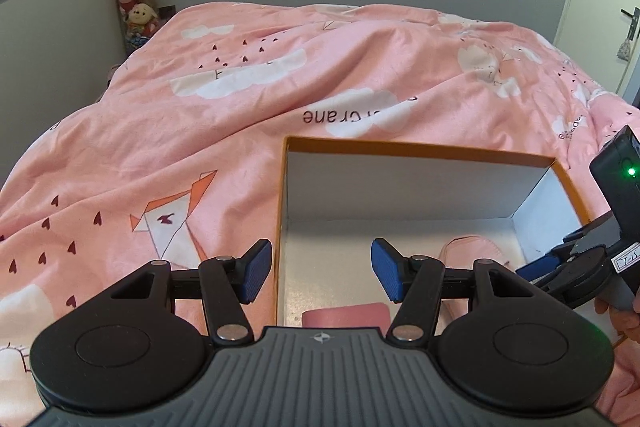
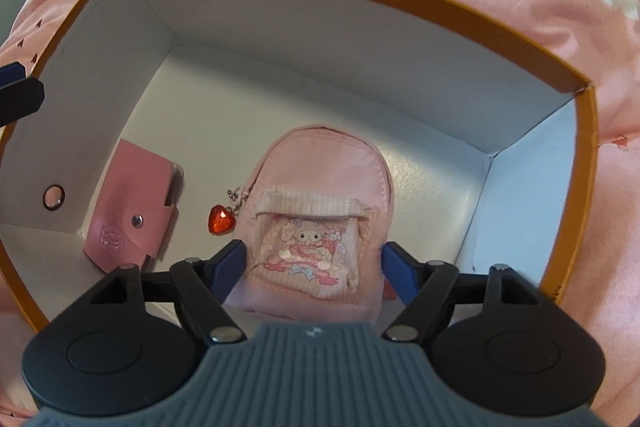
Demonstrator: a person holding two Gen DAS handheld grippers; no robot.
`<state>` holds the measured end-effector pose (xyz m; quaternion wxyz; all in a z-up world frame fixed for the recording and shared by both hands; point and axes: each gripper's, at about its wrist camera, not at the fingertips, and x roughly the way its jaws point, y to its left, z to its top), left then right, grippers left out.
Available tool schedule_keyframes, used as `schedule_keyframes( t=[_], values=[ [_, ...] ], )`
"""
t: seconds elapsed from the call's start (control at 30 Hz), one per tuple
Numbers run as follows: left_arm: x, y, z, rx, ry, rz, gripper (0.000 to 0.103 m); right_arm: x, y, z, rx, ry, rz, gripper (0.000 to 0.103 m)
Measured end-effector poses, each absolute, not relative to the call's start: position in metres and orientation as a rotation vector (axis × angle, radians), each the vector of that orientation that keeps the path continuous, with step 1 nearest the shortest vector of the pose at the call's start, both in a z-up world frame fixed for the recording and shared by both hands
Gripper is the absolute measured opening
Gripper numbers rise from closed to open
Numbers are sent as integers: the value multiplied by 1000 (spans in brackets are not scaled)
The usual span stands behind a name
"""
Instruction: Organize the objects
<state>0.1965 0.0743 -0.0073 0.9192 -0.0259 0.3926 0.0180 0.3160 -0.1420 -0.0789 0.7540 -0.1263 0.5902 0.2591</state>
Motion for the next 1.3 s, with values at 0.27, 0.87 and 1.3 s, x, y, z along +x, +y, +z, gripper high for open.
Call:
schedule_keyframes(
  t=[0.27, 0.87, 1.3],
  values=[
    [194, 87, -15, -86, 828, 69, 68, 315, -147, -81, -126, 1340, 615, 62],
    [191, 91, -19, -104, 843, 59, 64, 285, -132, -70, -79, 1329, 719, 15],
    [187, 111, -9, -210, 824, 58, 62, 276, -149, -17, 182, 1206, 760, 12]
  ],
)
